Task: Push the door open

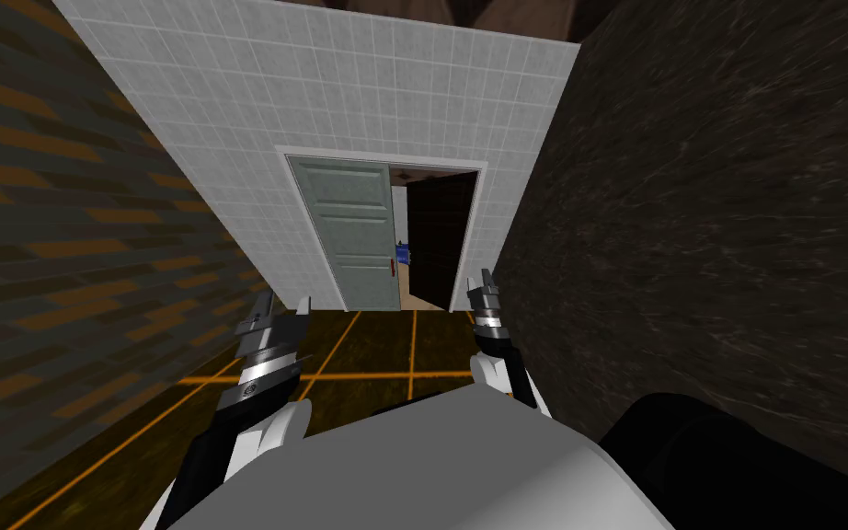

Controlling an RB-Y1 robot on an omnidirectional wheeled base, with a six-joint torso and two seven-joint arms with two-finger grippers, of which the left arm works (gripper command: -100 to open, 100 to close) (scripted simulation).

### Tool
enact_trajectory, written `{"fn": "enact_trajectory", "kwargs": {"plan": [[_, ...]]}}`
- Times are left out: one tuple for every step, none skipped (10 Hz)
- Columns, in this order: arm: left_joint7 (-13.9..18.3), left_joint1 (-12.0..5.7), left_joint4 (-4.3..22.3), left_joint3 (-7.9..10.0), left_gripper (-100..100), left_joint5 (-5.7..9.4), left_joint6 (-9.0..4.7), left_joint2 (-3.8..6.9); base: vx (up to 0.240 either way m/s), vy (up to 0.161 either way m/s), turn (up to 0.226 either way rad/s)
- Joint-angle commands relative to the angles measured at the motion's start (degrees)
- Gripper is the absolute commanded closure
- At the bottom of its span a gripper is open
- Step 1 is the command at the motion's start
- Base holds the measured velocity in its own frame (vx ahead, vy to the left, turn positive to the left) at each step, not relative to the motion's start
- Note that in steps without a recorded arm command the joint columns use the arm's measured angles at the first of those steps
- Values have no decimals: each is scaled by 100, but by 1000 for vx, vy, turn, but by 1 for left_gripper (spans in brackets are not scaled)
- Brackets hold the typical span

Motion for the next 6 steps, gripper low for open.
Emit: {"fn": "enact_trajectory", "kwargs": {"plan": [[108, -62, 172, -6, -100, 81, -52, 68, 45, 4, -88], [188, -108, 298, -10, -100, 141, -90, 111, 86, 21, -139], [267, -154, 424, -15, -100, 201, -128, 154, 107, 36, -117], [373, -214, 592, -20, -100, 281, -179, 203, 130, 49, -116], [430, -247, 683, -24, -100, 324, -206, 228, 120, 33, -112], [487, -280, 773, -27, -100, 367, -234, 254, 93, 14, -73]]}}
